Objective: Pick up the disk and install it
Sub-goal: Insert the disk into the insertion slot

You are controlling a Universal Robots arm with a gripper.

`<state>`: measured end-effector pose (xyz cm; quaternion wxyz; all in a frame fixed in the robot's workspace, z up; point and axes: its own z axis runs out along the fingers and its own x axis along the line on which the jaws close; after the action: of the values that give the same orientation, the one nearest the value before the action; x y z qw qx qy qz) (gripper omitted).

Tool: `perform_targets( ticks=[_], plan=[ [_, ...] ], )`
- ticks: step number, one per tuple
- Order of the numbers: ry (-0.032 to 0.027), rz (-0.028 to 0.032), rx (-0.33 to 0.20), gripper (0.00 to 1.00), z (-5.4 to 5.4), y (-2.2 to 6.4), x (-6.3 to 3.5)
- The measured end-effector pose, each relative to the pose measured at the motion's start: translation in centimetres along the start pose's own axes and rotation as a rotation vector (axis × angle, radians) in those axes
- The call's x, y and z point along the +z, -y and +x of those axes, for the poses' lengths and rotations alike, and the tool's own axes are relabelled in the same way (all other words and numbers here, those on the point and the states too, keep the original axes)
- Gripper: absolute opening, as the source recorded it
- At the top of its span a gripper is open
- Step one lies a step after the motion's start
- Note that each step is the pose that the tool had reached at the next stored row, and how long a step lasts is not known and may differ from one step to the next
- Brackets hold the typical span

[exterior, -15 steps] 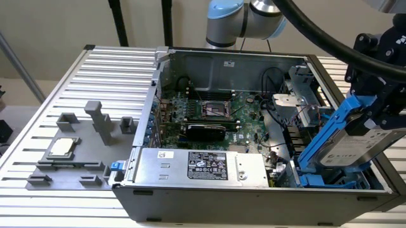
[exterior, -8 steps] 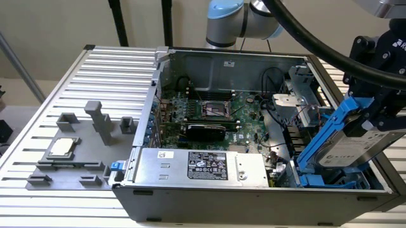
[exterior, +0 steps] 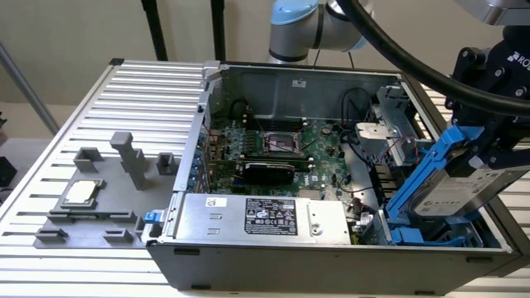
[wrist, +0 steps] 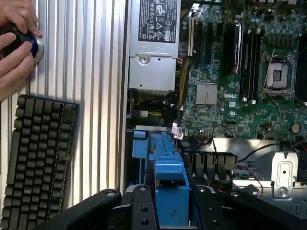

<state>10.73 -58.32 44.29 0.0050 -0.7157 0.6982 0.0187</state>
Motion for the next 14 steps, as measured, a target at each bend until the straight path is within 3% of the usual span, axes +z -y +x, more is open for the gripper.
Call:
perform_targets(
  ticks=[14],
  plan=[
    [-0.0006,-0.0002,0.000,0.00,-0.13,0.14,0.64]
  ],
)
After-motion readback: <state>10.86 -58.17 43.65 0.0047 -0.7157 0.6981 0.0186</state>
